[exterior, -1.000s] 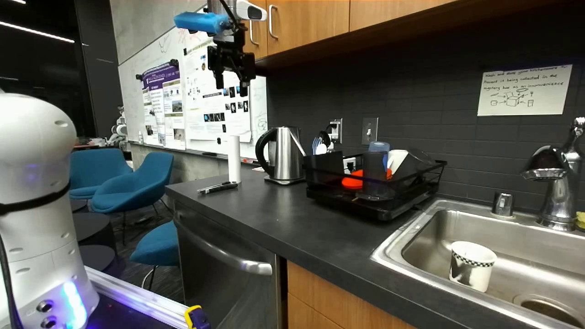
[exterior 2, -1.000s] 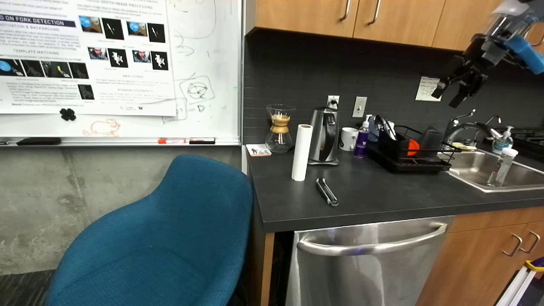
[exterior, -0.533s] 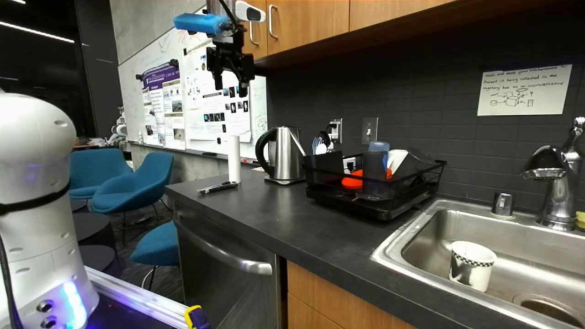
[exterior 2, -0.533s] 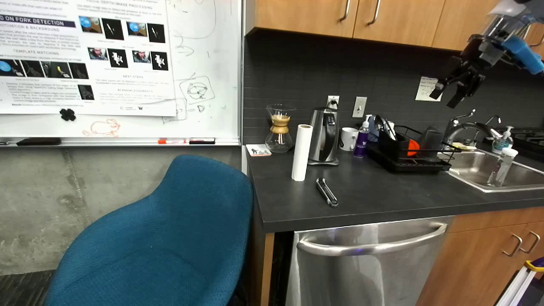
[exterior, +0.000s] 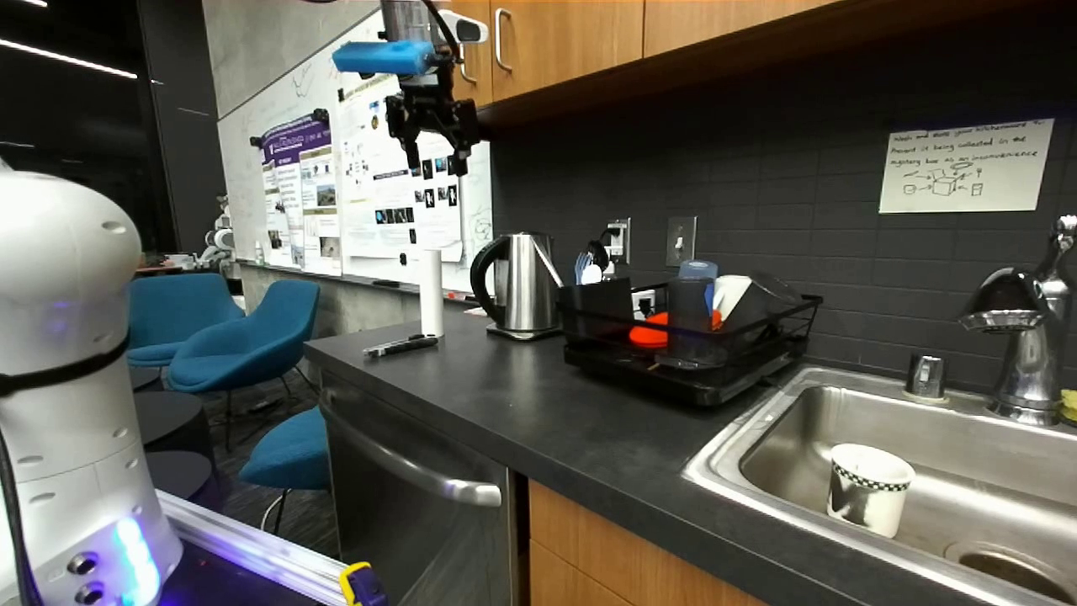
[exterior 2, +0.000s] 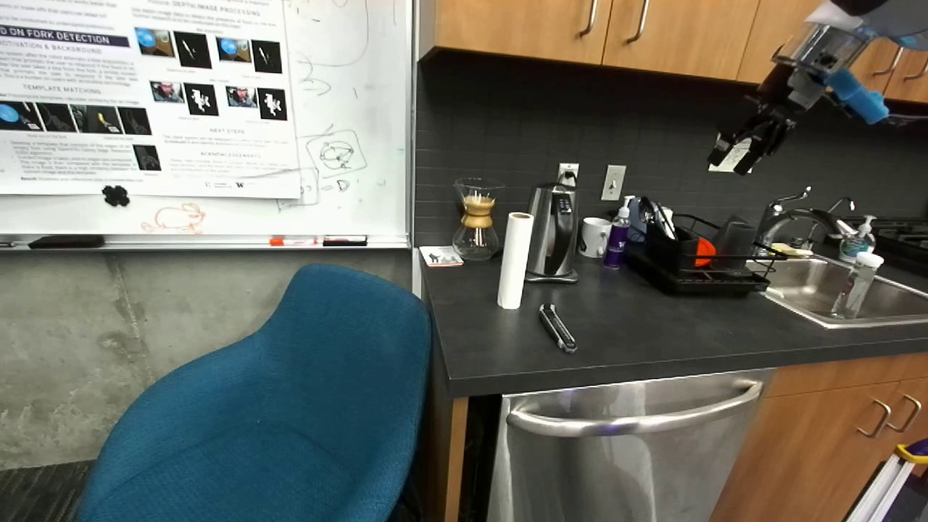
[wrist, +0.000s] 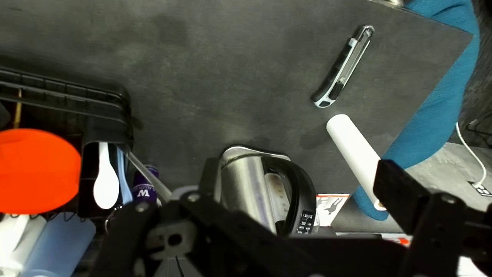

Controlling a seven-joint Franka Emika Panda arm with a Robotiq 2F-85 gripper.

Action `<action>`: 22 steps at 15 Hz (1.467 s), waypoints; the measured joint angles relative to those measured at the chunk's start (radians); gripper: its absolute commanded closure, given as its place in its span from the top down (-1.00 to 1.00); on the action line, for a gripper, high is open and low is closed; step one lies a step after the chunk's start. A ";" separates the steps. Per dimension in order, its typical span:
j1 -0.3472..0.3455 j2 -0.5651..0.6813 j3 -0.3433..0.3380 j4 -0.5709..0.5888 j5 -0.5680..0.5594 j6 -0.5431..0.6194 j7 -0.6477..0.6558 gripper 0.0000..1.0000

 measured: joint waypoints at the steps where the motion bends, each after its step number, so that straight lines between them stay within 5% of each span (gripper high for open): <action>1: 0.004 0.011 0.003 0.002 -0.003 0.022 -0.023 1.00; 9: 0.033 0.107 -0.014 0.009 -0.005 0.269 -0.217 1.00; 14: 0.076 0.187 -0.074 0.016 0.068 0.460 -0.301 1.00; 22: 0.107 0.370 -0.121 0.095 0.204 0.606 -0.419 1.00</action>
